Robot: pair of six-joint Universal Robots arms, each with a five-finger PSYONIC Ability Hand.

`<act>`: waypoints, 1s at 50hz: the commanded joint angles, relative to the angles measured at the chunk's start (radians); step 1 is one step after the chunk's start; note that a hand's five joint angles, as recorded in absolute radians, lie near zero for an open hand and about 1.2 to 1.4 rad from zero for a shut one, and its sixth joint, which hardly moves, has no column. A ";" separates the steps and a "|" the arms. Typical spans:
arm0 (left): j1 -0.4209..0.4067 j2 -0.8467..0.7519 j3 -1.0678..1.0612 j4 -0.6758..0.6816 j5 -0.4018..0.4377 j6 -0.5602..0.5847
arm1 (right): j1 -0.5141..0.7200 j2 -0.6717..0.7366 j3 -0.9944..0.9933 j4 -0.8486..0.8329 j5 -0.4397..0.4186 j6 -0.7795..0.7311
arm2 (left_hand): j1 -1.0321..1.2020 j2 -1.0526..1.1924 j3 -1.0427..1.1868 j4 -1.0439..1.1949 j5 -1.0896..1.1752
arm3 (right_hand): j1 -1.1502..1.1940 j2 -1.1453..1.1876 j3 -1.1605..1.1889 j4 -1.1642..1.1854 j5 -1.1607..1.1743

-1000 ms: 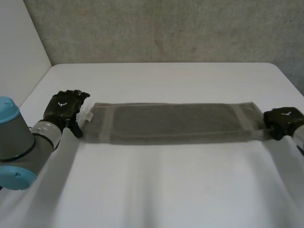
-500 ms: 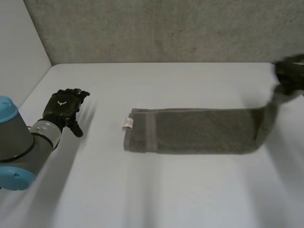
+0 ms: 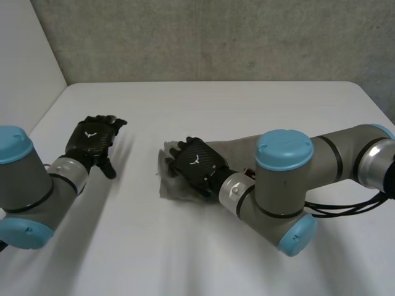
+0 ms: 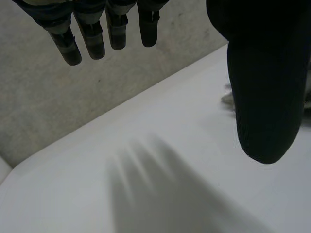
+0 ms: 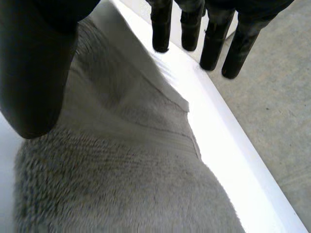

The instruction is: Fold the towel.

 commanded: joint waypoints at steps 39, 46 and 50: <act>-0.317 -0.134 0.089 0.036 -0.106 0.014 | -0.426 -0.180 0.378 -0.075 0.025 0.130 | 0.006 0.010 0.009 0.010 -0.026 | 1.120 1.133 1.126 1.120 1.156; -0.304 -0.008 0.075 0.035 -0.107 0.006 | -0.315 -0.258 0.290 -0.092 0.069 -0.057 | 0.005 0.009 0.008 0.009 -0.027 | 1.120 1.133 1.126 1.120 1.156; -0.291 0.043 0.071 0.036 -0.112 0.003 | -0.185 -0.245 0.207 -0.080 0.066 -0.140 | 0.005 0.009 0.008 0.009 -0.027 | 1.120 1.133 1.126 1.120 1.156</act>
